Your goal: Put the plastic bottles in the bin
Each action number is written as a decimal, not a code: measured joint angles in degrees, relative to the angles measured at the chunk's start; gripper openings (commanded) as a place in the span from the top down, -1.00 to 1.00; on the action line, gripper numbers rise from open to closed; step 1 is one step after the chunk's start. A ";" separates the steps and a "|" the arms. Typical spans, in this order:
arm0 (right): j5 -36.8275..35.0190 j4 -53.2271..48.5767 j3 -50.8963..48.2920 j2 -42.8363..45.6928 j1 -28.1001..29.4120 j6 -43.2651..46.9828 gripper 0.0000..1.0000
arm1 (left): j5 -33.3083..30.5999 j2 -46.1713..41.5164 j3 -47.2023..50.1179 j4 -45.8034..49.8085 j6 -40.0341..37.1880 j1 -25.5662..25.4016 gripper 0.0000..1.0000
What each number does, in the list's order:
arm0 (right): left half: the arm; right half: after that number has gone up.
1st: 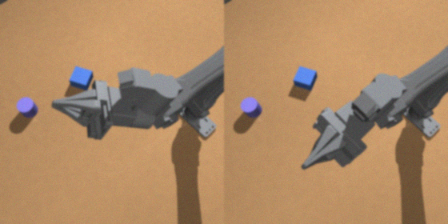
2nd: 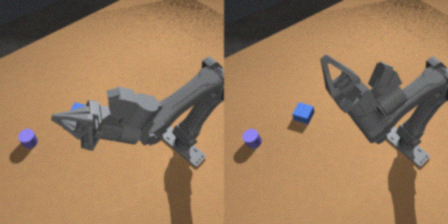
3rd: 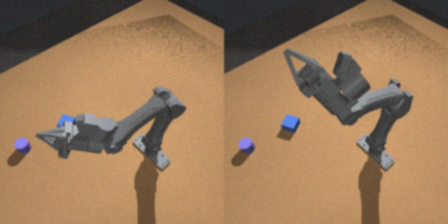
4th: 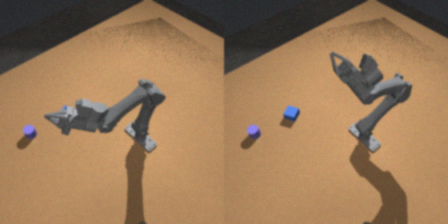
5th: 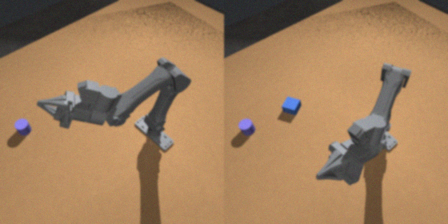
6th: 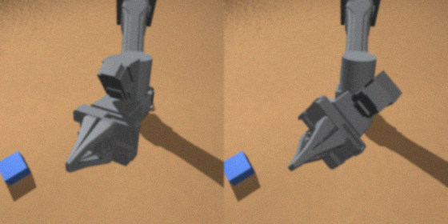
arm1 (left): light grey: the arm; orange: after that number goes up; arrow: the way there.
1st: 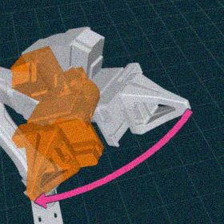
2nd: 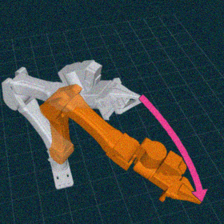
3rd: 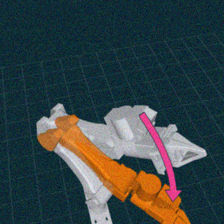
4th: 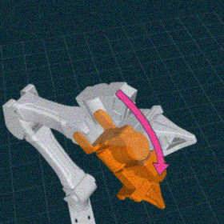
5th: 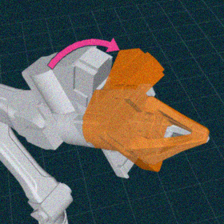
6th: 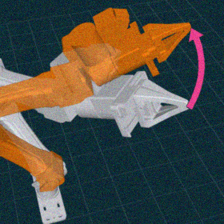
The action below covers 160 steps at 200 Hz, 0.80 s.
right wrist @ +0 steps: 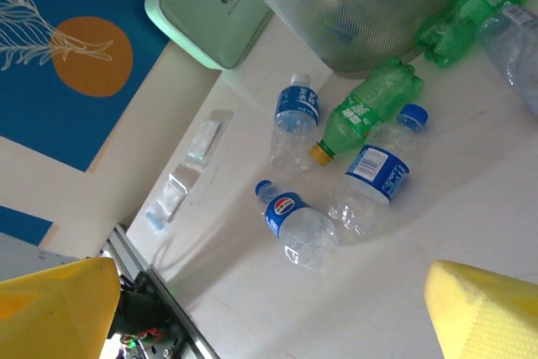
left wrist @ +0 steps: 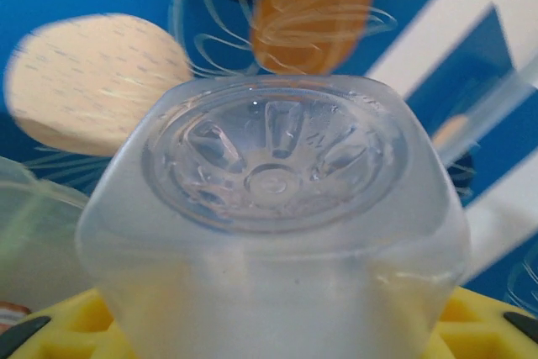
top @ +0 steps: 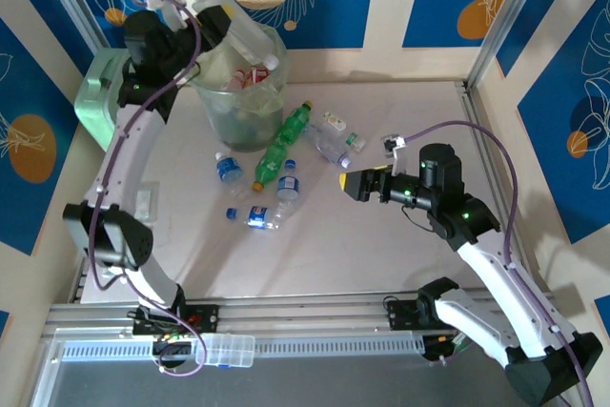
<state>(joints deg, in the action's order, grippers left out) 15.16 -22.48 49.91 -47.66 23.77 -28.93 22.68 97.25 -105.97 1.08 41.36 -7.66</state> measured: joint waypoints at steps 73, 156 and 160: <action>-5.35 -1.03 -1.68 -3.39 5.97 1.73 -0.86 | -7.82 15.89 -18.49 18.62 0.46 2.80 1.00; -10.16 -1.14 -2.14 -7.56 9.57 1.73 -0.84 | -4.44 26.82 -27.98 30.23 -0.98 2.73 1.00; -10.47 -1.16 -2.14 -7.96 9.81 1.75 -0.84 | -4.44 27.23 -28.04 30.67 -1.25 2.64 1.00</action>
<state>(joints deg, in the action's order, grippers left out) 4.69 -23.64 47.77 -55.61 33.58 -27.18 18.24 124.49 -134.02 31.75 40.12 -5.02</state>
